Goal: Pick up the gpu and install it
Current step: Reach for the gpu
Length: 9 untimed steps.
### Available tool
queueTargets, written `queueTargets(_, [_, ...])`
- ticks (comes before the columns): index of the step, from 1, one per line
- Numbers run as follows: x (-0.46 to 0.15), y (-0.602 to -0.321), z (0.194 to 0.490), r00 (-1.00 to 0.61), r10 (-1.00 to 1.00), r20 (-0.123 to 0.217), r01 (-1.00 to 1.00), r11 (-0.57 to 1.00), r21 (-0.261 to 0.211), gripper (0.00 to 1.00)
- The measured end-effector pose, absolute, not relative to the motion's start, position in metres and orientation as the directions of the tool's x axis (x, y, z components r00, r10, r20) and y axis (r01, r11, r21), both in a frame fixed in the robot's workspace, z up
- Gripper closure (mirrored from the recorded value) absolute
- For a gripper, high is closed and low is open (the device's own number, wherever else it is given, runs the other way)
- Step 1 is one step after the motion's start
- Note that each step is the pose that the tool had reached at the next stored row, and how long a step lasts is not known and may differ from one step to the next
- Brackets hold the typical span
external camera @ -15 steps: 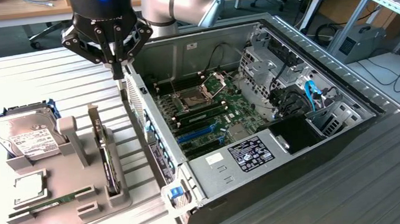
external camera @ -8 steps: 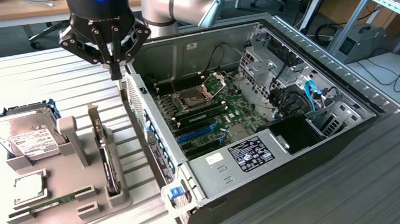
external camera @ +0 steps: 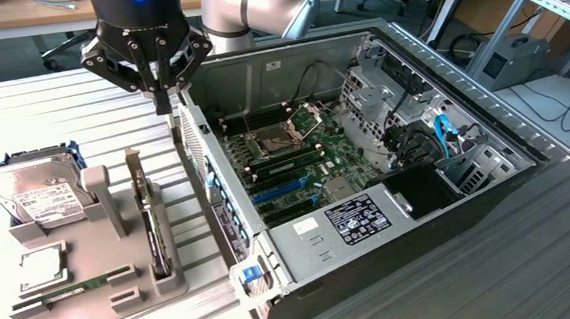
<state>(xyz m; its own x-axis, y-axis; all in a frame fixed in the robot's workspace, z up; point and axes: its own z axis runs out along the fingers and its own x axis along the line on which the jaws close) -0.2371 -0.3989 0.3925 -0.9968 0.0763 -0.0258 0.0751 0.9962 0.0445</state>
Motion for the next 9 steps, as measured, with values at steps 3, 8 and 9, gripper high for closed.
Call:
queueTargets(3, [-0.2377,-0.3989,0.3925,-0.997,0.076,-0.026,0.075,0.996,0.044,0.89])
queueTargets(8, [-0.2388,-0.3989,0.3925,-0.997,0.076,-0.026,0.075,0.996,0.044,0.89])
queueTargets(9, [-0.2390,-0.3989,0.3925,-0.997,0.076,-0.026,0.075,0.996,0.044,0.89])
